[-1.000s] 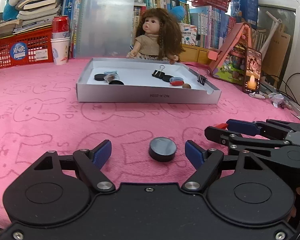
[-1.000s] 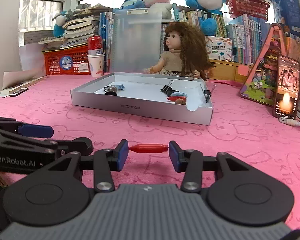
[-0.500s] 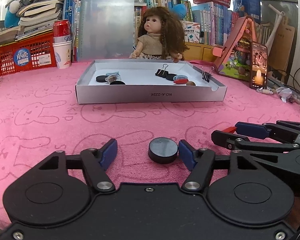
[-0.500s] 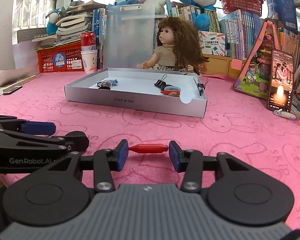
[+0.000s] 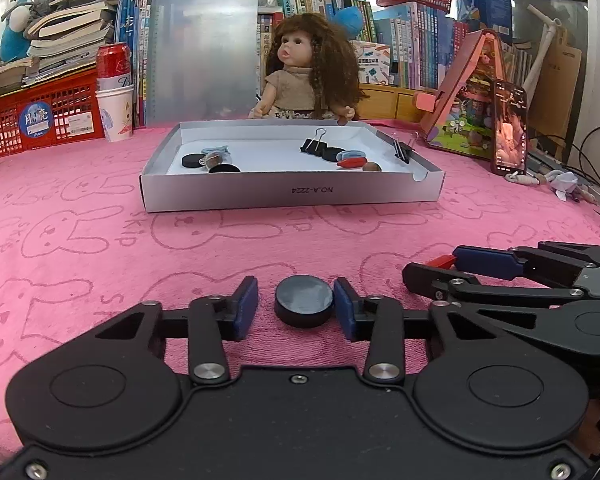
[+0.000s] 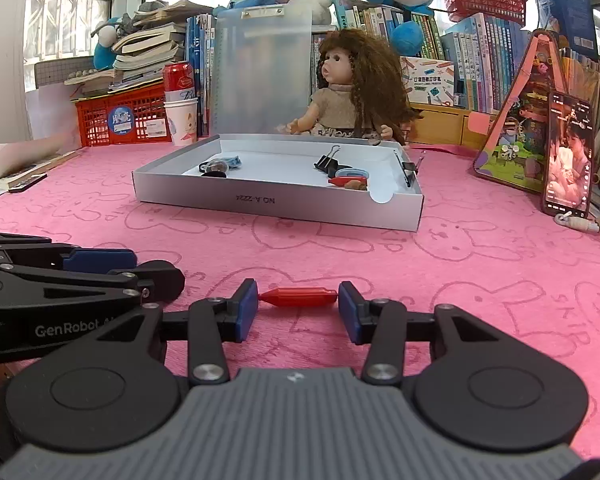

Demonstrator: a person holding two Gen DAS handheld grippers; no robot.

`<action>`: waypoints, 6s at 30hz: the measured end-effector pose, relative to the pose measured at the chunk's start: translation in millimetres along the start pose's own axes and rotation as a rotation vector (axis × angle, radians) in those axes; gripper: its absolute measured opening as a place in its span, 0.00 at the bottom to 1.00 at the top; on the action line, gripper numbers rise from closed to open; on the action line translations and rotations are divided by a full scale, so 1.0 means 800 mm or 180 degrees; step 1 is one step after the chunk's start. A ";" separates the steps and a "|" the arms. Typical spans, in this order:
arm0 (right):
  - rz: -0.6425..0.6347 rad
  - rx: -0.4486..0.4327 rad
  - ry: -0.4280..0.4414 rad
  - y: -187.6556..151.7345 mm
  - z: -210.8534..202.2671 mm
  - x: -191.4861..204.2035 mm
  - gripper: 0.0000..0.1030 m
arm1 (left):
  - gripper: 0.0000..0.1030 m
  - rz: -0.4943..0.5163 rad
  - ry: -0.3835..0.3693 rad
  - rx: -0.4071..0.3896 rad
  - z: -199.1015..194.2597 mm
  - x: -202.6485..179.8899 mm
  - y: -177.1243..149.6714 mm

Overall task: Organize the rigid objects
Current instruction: 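Lift the cap with the left tool while the right tool lifts the red stick toward the tray, then lower the cap with the left tool while the right tool lowers the red stick into the tray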

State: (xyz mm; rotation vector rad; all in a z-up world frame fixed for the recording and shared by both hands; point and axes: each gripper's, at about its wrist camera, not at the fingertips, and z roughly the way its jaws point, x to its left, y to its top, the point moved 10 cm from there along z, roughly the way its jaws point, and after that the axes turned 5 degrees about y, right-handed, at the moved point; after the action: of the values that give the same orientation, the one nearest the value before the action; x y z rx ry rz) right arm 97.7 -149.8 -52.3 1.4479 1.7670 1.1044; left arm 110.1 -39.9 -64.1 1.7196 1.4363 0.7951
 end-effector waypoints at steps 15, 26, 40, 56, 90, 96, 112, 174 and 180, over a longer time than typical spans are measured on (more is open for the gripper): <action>-0.0014 -0.0043 -0.0026 0.003 -0.001 0.003 0.49 | 0.29 -0.0065 0.0011 0.0022 -0.001 0.001 0.004; 0.0149 -0.0041 -0.0110 0.004 0.001 -0.004 0.49 | 0.29 -0.0123 0.0108 -0.0012 0.000 0.007 0.007; 0.0176 -0.0053 -0.0193 0.002 0.005 0.001 0.51 | 0.30 -0.0076 0.0164 -0.0030 0.007 0.005 0.004; 0.0044 -0.0068 -0.0242 -0.001 0.007 0.003 0.48 | 0.30 0.0097 0.0247 -0.0138 0.010 0.002 0.002; 0.0255 -0.0145 -0.0241 0.049 0.022 -0.003 0.48 | 0.29 -0.0143 0.0259 -0.0093 0.027 0.019 0.059; 0.0337 -0.0160 -0.0226 0.061 0.026 -0.008 0.48 | 0.29 -0.0168 0.0284 -0.0135 0.029 0.020 0.075; 0.0369 -0.0177 -0.0233 0.084 0.040 -0.015 0.48 | 0.29 -0.0233 0.0289 -0.0164 0.044 0.024 0.104; 0.0591 -0.0043 -0.0142 0.112 0.149 -0.046 0.49 | 0.29 -0.0307 0.0380 0.0042 0.164 0.047 0.146; 0.0586 -0.0023 -0.0142 0.111 0.156 -0.047 0.49 | 0.29 -0.0301 0.0406 0.0074 0.173 0.048 0.143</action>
State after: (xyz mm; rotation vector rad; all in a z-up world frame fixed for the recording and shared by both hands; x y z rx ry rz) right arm 254.3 -152.2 -35.9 1.6442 1.6231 1.1595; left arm 292.5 -33.7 -40.5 1.6301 1.6058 0.8523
